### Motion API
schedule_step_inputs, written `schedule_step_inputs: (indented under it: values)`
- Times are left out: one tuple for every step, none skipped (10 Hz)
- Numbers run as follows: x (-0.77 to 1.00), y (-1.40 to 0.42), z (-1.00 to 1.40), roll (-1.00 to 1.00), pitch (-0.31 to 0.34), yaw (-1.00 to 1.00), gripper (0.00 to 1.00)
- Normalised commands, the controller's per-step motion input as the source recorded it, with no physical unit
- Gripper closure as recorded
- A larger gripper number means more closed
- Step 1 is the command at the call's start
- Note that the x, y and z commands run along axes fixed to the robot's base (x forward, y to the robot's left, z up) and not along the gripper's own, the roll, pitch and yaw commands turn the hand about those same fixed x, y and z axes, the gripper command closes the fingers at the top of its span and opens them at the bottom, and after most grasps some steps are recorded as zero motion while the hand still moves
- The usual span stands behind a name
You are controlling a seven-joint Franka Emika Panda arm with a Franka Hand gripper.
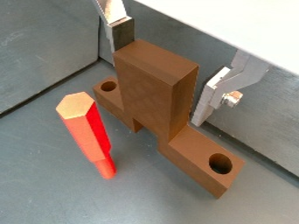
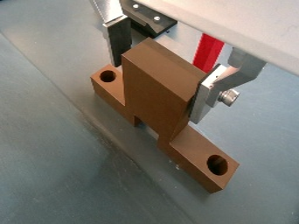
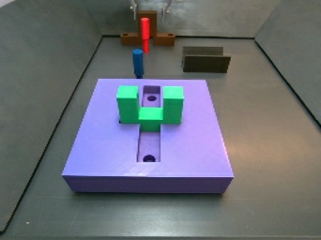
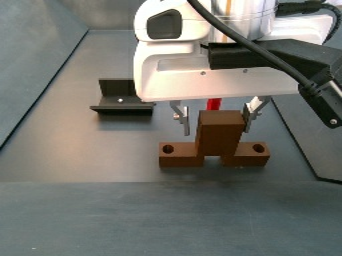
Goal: Pick up the brown object. Move up. Move to above the board. Insert the brown object.
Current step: Pick up the brown object.
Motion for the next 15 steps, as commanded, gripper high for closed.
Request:
schedule_step_inputs:
  values:
    - [0.0,0.0,-0.04,0.0,0.0,0.0,0.0]
    - [0.0,0.0,0.0,0.0,0.0,0.0,0.0]
    - [0.0,0.0,0.0,0.0,0.0,0.0,1.0]
    - [0.0,0.0,0.0,0.0,0.0,0.0,1.0]
    - [0.0,0.0,0.0,0.0,0.0,0.0,1.0]
    - [0.0,0.0,0.0,0.0,0.0,0.0,1.0]
    - [0.0,0.0,0.0,0.0,0.0,0.0,1.0]
    - [0.0,0.0,0.0,0.0,0.0,0.0,1.0]
    - [0.0,0.0,0.0,0.0,0.0,0.0,1.0]
    - [0.0,0.0,0.0,0.0,0.0,0.0,1.0]
    - [0.0,0.0,0.0,0.0,0.0,0.0,1.0]
    - [0.0,0.0,0.0,0.0,0.0,0.0,1.0]
    - [0.0,0.0,0.0,0.0,0.0,0.0,1.0]
    - [0.0,0.0,0.0,0.0,0.0,0.0,1.0]
    - [0.0,0.0,0.0,0.0,0.0,0.0,1.0]
